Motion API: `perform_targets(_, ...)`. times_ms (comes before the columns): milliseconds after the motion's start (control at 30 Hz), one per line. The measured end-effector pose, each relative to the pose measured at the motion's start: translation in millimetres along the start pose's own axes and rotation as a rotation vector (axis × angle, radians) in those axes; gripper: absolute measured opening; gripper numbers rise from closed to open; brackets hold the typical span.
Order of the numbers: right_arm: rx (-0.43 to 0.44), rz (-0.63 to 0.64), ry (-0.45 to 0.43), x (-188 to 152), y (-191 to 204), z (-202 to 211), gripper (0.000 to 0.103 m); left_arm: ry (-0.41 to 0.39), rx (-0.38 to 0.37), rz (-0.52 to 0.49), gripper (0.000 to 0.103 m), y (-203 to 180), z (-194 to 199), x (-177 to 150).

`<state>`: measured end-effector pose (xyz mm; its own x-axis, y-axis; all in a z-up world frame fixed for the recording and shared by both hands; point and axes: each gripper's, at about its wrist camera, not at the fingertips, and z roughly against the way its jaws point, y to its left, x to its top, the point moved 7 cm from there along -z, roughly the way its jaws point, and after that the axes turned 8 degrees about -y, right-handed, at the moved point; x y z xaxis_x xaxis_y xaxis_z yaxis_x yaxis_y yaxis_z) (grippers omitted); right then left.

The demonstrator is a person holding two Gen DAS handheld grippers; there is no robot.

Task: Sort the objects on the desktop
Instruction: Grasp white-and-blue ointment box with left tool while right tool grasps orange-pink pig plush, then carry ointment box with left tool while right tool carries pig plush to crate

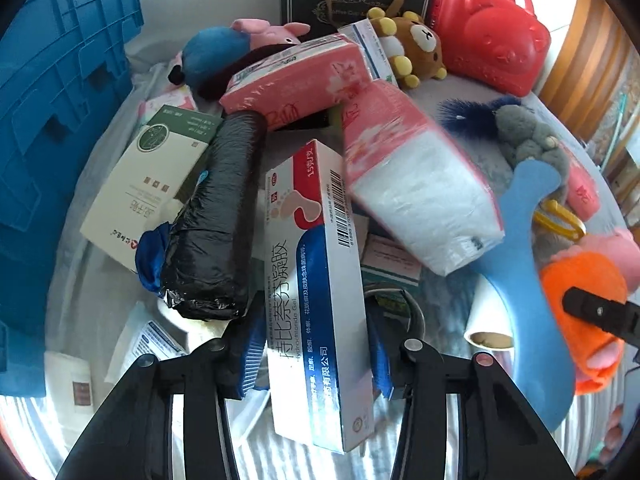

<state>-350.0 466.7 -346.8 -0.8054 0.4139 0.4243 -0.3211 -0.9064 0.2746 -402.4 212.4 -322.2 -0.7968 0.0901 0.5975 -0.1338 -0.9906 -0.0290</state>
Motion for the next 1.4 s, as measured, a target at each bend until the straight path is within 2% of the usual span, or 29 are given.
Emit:
perform_targets(200, 0.007, 0.012, 0.000, 3.4, 3.2, -5.7, 0.102, -0.018, 0.022, -0.021, 0.043, -3.5, 1.6, 1.0)
perform_targets(267, -0.009, 0.056, -0.022, 4.1, 9.1, 1.8, 0.093, -0.036, 0.026, -0.027, 0.042, -1.6, 9.0, 0.9)
perform_targets(433, -0.028, 0.114, -0.059, 5.7, 17.8, 18.6, 0.089, -0.130, 0.013, -0.035, 0.042, 4.1, 42.2, 13.7)
perform_targets(633, -0.043, 0.172, -0.156, 12.3, 31.6, 56.1, 0.088, -0.189, 0.008, -0.022, 0.042, 12.3, 71.5, 23.8)
perform_targets(800, -0.023, 0.211, -0.221, 15.8, 47.8, 88.4, 0.088, -0.227, 0.005, -0.022, 0.042, 11.0, 98.8, 26.9)
perform_targets(1167, 0.052, 0.328, -0.300, 12.3, 88.4, 141.5, 0.088, -0.312, 0.009, -0.006, 0.042, 5.7, 154.3, 27.5)
perform_targets(1400, 0.150, 0.445, -0.329, 10.3, 133.0, 164.1, 0.088, -0.367, 0.084, 0.036, 0.042, 16.5, 188.9, 27.3)
